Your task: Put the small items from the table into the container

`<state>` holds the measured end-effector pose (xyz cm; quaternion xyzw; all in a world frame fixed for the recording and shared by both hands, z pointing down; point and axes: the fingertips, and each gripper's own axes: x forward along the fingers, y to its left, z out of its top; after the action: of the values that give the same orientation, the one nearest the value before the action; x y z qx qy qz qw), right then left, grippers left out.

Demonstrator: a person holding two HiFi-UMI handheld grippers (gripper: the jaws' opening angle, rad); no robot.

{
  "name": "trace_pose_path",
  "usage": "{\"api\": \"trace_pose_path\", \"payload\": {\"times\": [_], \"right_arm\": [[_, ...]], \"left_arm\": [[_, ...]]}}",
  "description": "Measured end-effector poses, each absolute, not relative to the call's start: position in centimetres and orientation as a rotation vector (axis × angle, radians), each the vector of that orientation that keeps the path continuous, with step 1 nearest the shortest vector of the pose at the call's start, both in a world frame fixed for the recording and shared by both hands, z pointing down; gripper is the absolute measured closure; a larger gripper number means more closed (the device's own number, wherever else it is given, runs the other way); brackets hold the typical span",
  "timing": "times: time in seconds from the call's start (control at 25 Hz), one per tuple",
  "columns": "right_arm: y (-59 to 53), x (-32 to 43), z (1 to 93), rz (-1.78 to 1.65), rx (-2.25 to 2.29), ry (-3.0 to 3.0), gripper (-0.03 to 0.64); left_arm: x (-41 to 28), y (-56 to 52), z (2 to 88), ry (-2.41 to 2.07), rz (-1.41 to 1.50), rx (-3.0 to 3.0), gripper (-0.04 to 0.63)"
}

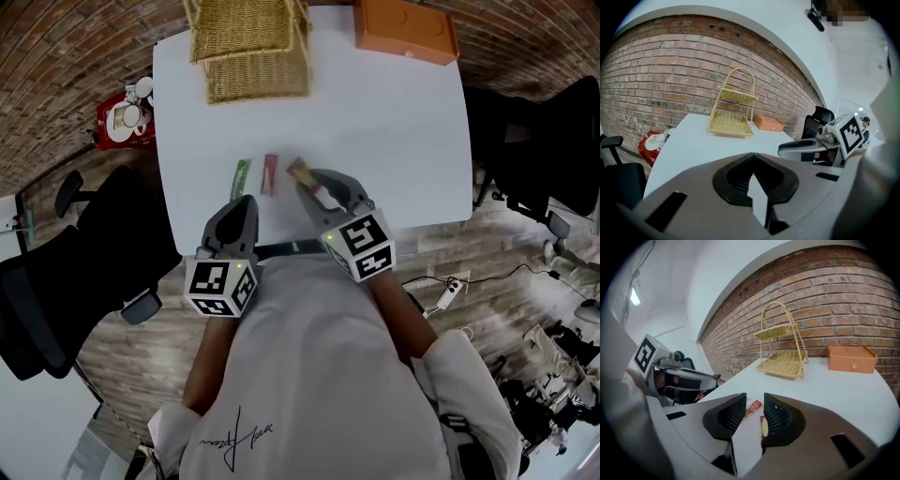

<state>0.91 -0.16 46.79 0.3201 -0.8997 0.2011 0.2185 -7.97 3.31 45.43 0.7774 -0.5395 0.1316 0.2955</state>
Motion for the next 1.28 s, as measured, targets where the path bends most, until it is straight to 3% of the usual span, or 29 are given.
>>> {"api": "trace_pose_path", "payload": {"times": [0.84, 1.28], "right_arm": [[0.1, 1.1, 55.2, 0.584, 0.778, -2.292, 0.462], [0.6, 1.3, 58.4, 0.474, 0.723, -2.181, 0.459]], "left_arm": [[-8.1, 2.5, 45.8, -1.417, 0.348, 2.057, 0.584], [-8.9, 2.7, 45.5, -1.451, 0.342, 2.041, 0.584]]}}
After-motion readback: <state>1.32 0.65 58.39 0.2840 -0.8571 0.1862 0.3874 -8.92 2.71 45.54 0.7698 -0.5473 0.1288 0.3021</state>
